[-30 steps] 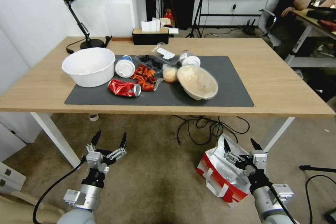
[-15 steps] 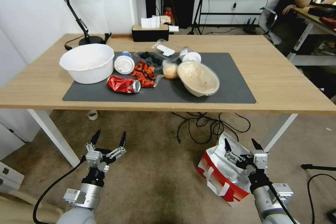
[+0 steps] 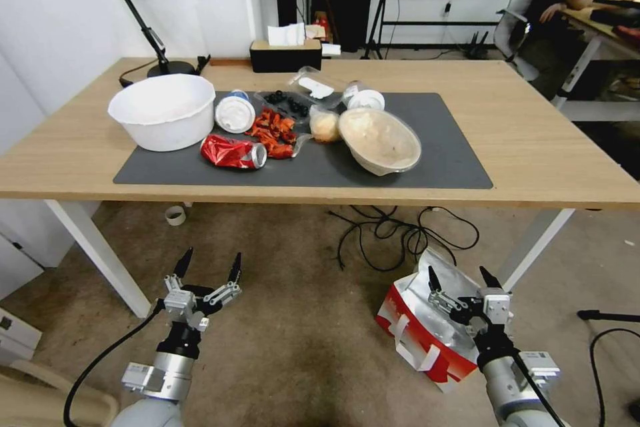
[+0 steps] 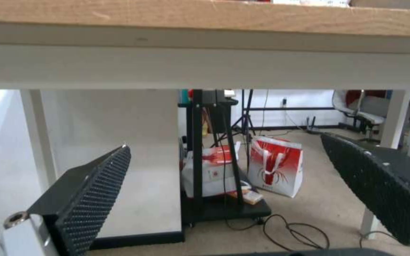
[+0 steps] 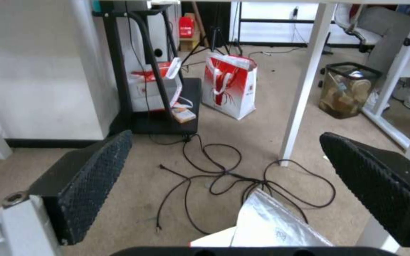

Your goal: Pick up the food delivery bag from the floor and place it on the table.

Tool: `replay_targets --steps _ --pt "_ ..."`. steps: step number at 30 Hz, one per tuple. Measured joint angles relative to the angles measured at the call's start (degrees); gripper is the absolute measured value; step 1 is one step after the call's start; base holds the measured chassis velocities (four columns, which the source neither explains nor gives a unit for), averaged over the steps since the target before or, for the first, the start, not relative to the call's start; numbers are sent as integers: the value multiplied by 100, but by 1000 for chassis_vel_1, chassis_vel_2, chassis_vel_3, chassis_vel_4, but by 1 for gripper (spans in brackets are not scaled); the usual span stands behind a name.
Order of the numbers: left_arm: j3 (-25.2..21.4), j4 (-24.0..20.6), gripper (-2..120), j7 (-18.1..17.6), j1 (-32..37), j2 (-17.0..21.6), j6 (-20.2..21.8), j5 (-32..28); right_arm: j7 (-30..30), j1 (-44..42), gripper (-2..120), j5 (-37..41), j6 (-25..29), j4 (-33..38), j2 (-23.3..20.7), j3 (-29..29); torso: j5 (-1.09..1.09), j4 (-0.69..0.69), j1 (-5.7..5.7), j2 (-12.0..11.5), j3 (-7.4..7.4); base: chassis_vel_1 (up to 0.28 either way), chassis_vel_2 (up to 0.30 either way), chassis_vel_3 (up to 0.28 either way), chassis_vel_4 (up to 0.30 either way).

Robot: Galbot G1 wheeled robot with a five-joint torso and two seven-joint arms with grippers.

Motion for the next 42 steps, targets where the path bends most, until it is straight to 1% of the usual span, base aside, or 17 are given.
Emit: replay_targets --steps 2,4,14,22,27,30,42 --pt "0 0 100 0 0 0 0 0 0 0 100 0 0 0 0 0 0 0 0 0 0 0 0 0 0" --pt "3 0 100 3 2 -17 -3 7 3 -5 100 -4 0 0 -18 2 0 0 -41 -108 -69 0 0 0 0" --pt "-27 0 100 7 15 -27 -33 9 13 5 100 -11 0 -6 -14 -5 0 0 -130 -319 -191 0 0 0 0" --pt "-17 45 100 24 -2 -42 -73 13 13 -5 100 -22 7 -6 -18 -12 0 0 -211 -542 -330 0 0 0 0" --pt "-14 54 100 29 -9 -53 -89 13 14 -7 100 -22 10 -6 -26 -9 0 0 -244 -631 -386 0 0 0 0" --pt "-12 60 100 33 -13 -63 -94 13 14 -10 100 -22 11 -6 -31 -8 0 0 -280 -729 -450 0 0 0 0" --pt "-7 72 100 48 -1 -70 -139 16 16 -19 100 -26 18 -2 -35 -2 0 0 -383 -1001 -620 0 0 0 0"
